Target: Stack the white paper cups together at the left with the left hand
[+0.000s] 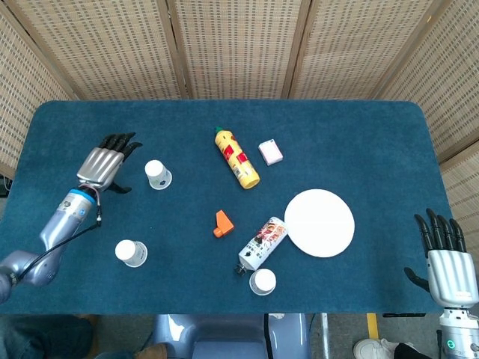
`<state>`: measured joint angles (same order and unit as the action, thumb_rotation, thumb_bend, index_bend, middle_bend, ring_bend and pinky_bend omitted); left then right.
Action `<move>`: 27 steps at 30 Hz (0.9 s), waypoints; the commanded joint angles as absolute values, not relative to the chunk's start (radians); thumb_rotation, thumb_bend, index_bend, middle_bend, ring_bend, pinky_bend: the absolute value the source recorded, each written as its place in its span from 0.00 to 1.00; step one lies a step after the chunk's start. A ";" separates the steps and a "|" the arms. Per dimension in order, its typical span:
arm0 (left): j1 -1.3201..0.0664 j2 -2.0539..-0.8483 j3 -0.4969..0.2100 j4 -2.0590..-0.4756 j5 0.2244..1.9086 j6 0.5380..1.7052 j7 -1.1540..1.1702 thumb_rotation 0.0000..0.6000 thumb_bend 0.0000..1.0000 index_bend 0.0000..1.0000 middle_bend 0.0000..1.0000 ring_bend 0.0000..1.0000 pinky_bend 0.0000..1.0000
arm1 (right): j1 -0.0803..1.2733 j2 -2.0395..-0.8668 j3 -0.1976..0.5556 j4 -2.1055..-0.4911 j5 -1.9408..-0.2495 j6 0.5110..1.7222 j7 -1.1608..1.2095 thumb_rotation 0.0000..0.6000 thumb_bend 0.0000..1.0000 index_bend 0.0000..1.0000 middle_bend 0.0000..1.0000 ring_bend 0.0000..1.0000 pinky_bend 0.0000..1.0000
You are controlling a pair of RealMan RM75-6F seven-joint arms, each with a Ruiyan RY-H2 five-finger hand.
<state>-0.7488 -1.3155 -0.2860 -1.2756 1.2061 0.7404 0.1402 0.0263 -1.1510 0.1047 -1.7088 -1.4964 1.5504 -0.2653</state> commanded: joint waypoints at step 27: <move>-0.979 -1.623 -0.245 -0.838 1.014 0.566 0.241 1.00 0.02 0.53 0.34 0.41 0.45 | 0.056 -1.149 0.135 -1.677 -1.396 1.499 -0.231 1.00 0.00 0.00 0.00 0.00 0.00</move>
<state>-0.9769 -1.6195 -0.2462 -0.8419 1.0168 0.5693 0.2421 0.0562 -1.1493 0.1347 -1.6766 -1.3958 1.4986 -0.2313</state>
